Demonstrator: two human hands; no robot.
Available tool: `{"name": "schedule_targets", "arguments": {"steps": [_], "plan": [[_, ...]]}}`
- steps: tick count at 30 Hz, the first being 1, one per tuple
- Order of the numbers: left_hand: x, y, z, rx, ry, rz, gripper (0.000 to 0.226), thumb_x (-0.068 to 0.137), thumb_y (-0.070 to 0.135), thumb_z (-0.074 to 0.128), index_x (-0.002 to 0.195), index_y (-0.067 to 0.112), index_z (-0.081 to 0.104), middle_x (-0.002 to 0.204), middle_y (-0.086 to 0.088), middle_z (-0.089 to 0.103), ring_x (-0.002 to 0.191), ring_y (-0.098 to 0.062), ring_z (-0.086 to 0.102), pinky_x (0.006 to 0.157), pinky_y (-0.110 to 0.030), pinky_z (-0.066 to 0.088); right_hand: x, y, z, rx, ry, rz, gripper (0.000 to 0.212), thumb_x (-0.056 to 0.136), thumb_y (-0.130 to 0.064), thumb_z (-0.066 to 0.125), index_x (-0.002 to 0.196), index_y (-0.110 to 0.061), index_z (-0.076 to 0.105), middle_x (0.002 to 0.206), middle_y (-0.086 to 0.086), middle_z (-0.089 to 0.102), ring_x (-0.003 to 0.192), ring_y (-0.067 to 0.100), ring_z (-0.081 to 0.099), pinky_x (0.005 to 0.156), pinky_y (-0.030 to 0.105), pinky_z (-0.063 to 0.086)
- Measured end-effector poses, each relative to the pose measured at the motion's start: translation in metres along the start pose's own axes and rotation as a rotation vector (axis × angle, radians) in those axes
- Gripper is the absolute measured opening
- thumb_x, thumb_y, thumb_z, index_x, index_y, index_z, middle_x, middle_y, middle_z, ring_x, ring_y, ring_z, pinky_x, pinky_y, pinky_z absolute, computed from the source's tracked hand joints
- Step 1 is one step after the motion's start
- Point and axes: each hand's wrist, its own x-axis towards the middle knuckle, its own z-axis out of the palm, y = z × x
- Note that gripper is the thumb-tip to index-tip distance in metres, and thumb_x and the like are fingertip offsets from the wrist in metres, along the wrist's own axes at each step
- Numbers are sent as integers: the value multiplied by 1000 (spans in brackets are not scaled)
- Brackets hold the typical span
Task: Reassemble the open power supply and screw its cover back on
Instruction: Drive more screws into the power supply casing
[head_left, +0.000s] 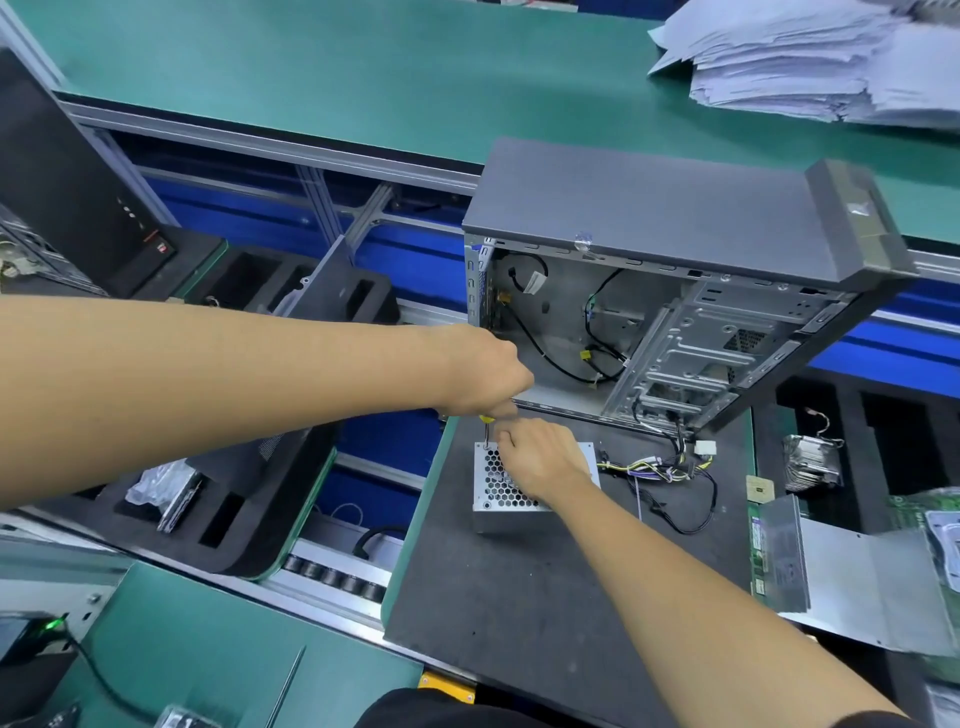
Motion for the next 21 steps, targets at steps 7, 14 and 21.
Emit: {"name": "schedule_targets", "arguments": {"steps": [7,14,21], "plan": [[7,-19,5,203,53,300,9,105,29,47,96,27,44,95,3,59,77,-23,55,58,-31,32,0,3,3,21,22,-4,31,97,-25,28,75,-24,50,71,-3,50,75,28,50,65,37,32],[5,-27,13,386,97,376,24,98,9,55,114,27,48,99,4,36,82,-24,55,48,-32,22,4,4,7,-25,19,3,34,99,-27,22,71,-24,42,62,-5,41,71,27,50,63,35,29],[7,-24,5,246,43,290,28,100,18,57,122,28,45,111,4,45,82,-23,54,52,-31,28,0,3,6,17,30,-14,33,94,-26,27,73,-23,52,72,-3,56,76,27,56,62,36,35]]}}
